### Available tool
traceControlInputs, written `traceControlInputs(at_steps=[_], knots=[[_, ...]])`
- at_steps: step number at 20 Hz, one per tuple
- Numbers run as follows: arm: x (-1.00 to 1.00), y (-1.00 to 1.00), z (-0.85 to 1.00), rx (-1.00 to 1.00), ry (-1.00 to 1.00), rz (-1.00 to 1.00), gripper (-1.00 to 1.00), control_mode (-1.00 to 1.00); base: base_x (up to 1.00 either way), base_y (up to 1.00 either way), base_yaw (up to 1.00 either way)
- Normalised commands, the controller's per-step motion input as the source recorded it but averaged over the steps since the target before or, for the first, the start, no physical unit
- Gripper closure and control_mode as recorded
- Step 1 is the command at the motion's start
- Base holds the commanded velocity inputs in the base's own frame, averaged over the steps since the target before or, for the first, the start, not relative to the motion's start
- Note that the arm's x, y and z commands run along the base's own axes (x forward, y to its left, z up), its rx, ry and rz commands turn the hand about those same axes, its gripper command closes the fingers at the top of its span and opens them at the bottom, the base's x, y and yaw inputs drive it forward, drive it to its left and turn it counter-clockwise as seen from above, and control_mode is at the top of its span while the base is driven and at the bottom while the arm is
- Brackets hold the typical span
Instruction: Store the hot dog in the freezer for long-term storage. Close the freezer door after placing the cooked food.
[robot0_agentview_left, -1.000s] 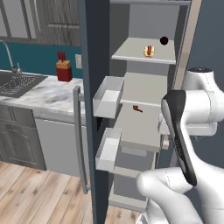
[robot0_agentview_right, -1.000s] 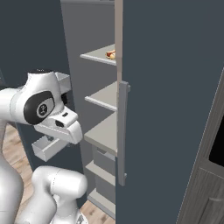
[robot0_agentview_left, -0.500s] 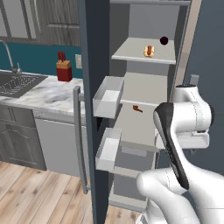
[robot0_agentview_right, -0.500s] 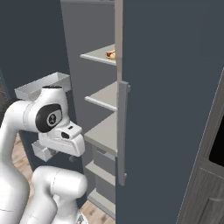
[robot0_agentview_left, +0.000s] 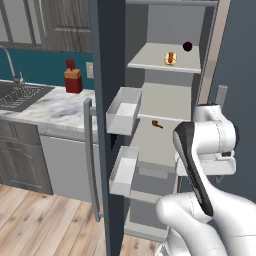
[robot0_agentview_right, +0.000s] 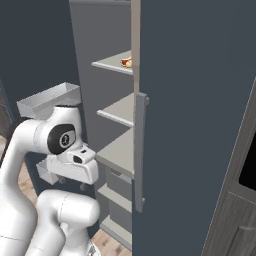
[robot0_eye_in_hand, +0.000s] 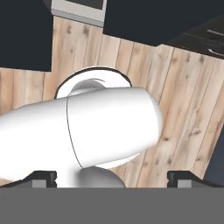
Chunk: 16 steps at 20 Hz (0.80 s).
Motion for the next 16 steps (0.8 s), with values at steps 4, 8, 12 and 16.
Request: traceControlInputs(at_steps=[4,8,12,16], knots=[[0.02,0.00,-0.01,0.11,0.02,0.00,-1.00,-1.00,0.00,0.00,0.00],[0.00,0.00,0.00,0.03,-0.02,0.00,-1.00,-1.00,0.00,0.00,0.00],[0.00,0.00,0.00,0.00,-0.07,0.00,-1.00,-1.00,0.00,0.00,0.00],[0.00,0.00,0.00,-0.01,-0.13,0.00,-1.00,-1.00,0.00,0.00,0.00]])
